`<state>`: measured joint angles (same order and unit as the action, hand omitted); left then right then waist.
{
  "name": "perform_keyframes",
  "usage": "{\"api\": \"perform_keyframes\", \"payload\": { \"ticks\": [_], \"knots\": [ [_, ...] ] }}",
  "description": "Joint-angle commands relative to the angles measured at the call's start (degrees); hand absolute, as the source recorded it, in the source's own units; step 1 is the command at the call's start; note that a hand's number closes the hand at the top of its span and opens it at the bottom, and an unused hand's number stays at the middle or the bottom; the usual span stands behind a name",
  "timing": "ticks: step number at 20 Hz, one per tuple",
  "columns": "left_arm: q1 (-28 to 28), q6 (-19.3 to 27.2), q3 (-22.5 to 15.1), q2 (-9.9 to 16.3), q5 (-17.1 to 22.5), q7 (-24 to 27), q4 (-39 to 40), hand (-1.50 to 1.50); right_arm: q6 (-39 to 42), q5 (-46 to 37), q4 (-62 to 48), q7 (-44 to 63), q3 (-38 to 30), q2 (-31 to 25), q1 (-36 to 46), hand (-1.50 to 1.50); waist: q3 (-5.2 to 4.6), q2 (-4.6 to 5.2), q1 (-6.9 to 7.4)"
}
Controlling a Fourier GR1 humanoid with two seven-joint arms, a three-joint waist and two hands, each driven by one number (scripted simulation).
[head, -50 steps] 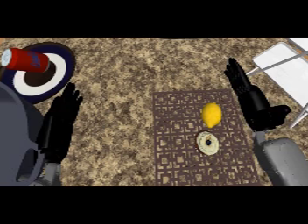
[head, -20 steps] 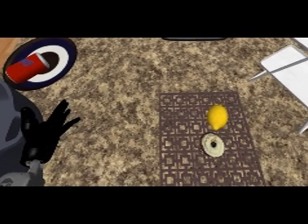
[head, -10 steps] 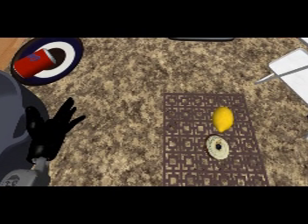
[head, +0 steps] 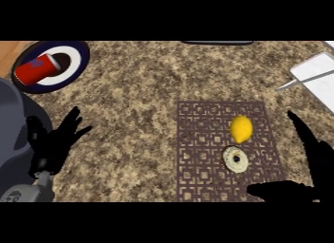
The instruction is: Pick the cupcake from the placemat and place it in the tiered shelf
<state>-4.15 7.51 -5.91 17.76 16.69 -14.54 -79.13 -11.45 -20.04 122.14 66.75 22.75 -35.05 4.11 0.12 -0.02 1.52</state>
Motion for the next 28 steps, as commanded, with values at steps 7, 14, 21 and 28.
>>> {"api": "perform_keyframes", "payload": {
  "ticks": [7,14,21,28],
  "knots": [
    [2.03,1.9,-1.67,-2.52,-2.04,-1.35,-0.17,0.0,3.05,-9.16,-6.98,16.44,6.86,9.24,5.86,-1.5,-0.23,-0.08,-1.14],
    [2.33,-0.58,1.68,0.11,-0.8,-1.15,1.63,0.0,4.41,-17.24,-9.88,16.89,9.44,15.1,4.53,-1.5,-0.23,-0.12,-1.68],
    [2.83,-0.15,0.43,-2.02,-2.77,1.06,1.38,0.0,6.17,-20.0,-18.53,11.81,5.74,20.45,5.61,-1.5,-0.16,0.03,-1.42],
    [3.86,-3.3,2.47,-0.67,-1.35,2.13,2.22,0.0,8.14,-25.57,-25.44,11.17,3.36,25.15,8.01,-1.5,-0.17,0.08,-1.03]
  ]
}}
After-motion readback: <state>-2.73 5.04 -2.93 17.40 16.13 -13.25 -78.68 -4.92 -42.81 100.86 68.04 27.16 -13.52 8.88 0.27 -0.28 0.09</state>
